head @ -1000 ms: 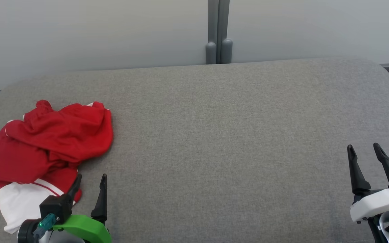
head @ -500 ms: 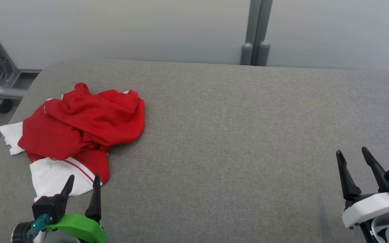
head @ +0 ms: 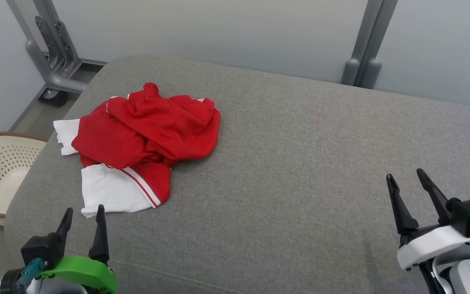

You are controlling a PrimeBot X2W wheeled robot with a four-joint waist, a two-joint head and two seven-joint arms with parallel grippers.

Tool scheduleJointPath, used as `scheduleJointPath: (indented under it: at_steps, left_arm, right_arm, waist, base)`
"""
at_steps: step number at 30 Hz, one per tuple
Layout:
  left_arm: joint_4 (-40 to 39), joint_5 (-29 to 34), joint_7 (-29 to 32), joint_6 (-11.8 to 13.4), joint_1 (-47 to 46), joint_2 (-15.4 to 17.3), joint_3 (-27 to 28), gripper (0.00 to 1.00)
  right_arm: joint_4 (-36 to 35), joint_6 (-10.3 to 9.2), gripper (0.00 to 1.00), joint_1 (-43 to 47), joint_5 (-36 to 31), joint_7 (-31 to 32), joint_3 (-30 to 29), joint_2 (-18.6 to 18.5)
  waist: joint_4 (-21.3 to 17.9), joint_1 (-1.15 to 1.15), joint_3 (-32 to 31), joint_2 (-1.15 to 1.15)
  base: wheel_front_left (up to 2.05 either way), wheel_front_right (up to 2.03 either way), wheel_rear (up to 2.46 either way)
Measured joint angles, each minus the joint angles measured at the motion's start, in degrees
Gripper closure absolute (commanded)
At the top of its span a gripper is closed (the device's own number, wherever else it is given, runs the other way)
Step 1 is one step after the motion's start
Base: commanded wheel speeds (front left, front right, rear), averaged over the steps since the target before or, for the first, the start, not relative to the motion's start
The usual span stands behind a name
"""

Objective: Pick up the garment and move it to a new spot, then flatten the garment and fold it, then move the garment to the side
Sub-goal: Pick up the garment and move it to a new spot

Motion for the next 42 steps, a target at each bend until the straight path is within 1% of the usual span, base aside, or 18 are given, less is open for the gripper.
scheduleJointPath:
  at_steps: [6,9,13,16,18,20,22,26,30,33,35,40,41,42]
  left_arm:
    - [0.1,-1.5,0.0,-0.1,-1.5,-0.1,0.1,0.0]
    - [2.0,-3.5,0.2,-0.1,-6.6,-0.3,0.2,0.0]
    - [3.6,-6.0,4.1,-0.1,-13.3,-0.5,1.0,0.0]
    - [5.3,-11.0,7.9,-0.1,-18.2,-0.9,3.2,0.0]
    - [5.8,-12.8,9.7,-0.1,-20.8,-1.0,4.5,0.0]
    - [6.8,-14.6,11.9,0.6,-23.6,-1.1,5.6,0.0]
    - [7.5,-15.0,13.8,1.1,-26.0,-1.2,6.1,0.0]
    - [9.5,-16.5,16.6,3.6,-30.2,-1.7,7.7,0.0]
    - [13.0,-15.8,18.5,6.2,-32.0,-1.0,8.4,0.0]
    - [15.4,-14.5,18.5,8.0,-32.2,0.2,8.8,0.0]
    - [16.4,-14.5,18.4,8.0,-32.6,0.5,8.9,0.0]
    - [18.2,-14.6,18.2,7.6,-35.2,-0.5,8.4,0.0]
    - [18.5,-14.5,18.1,7.6,-35.3,-0.5,8.4,0.29]
    - [18.9,-14.5,17.7,7.7,-35.4,-0.4,8.4,0.87]
  right_arm:
    - [-1.7,0.01,0.0,-0.5,-0.1,0.0,0.6,0.1]
    - [-3.3,0.11,0.0,-0.9,-0.6,0.0,2.2,0.1]
    - [-4.4,0.51,0.0,-2.6,-1.0,0.0,3.7,0.1]
    - [-5.0,0.51,0.0,-3.3,-1.1,0.0,4.6,-0.1]
    - [-5.3,0.52,0.0,-3.9,-1.2,0.0,5.3,-0.1]
    - [-5.6,0.52,0.0,-4.7,-1.3,0.0,5.6,-0.2]
    - [-5.8,0.52,0.0,-5.6,-1.5,0.0,5.8,-0.3]
    - [-6.3,0.52,0.0,-7.7,-1.6,-0.1,6.4,-0.6]
    - [-6.7,0.52,0.0,-11.1,-1.6,-0.2,6.7,-0.6]
    - [-6.7,0.53,0.0,-12.9,-1.6,-0.2,7.2,-0.7]
    - [-6.6,0.53,0.0,-13.4,-1.5,-0.2,7.1,-0.7]
    - [-5.9,0.53,0.0,-13.5,-1.1,-0.2,6.1,-0.7]
    - [-5.7,0.53,0.0,-13.5,-0.7,-0.2,6.0,-0.7]
    - [-5.4,0.53,0.0,-13.5,-0.5,-0.2,6.1,-0.6]
  waist:
    - [0.0,0.0,1.5,0.0]
    - [-0.5,0.0,3.4,0.0]
    - [-1.2,0.0,5.8,0.0]
    - [-2.0,0.0,7.8,0.0]
    - [-2.6,0.0,9.2,0.0]
    - [-3.3,0.0,10.5,0.0]
    - [-4.1,0.0,11.9,0.0]
    - [-5.7,0.0,14.8,0.0]
    - [-7.5,0.0,17.5,0.0]
    - [-9.2,0.0,18.9,0.0]
    - [-10.3,0.0,19.7,0.0]
    - [-12.4,0.0,20.8,0.0]
    - [-12.7,0.0,20.9,0.0]
    - [-12.9,0.0,20.9,0.0]
  base:
    - [0.0,0.0,0.0]
    - [0.0,0.0,0.0]
    - [0.0,0.0,0.0]
    - [0.0,0.0,0.0]
    - [0.0,0.0,0.0]
    - [0.0,0.0,0.0]
    - [0.0,0.0,0.0]
    - [0.0,0.0,0.0]
    - [0.0,0.0,0.0]
    - [0.0,0.0,0.0]
    - [0.0,0.0,0.0]
    - [0.0,0.0,0.0]
    - [0.0,0.0,0.0]
    - [0.0,0.0,0.0]
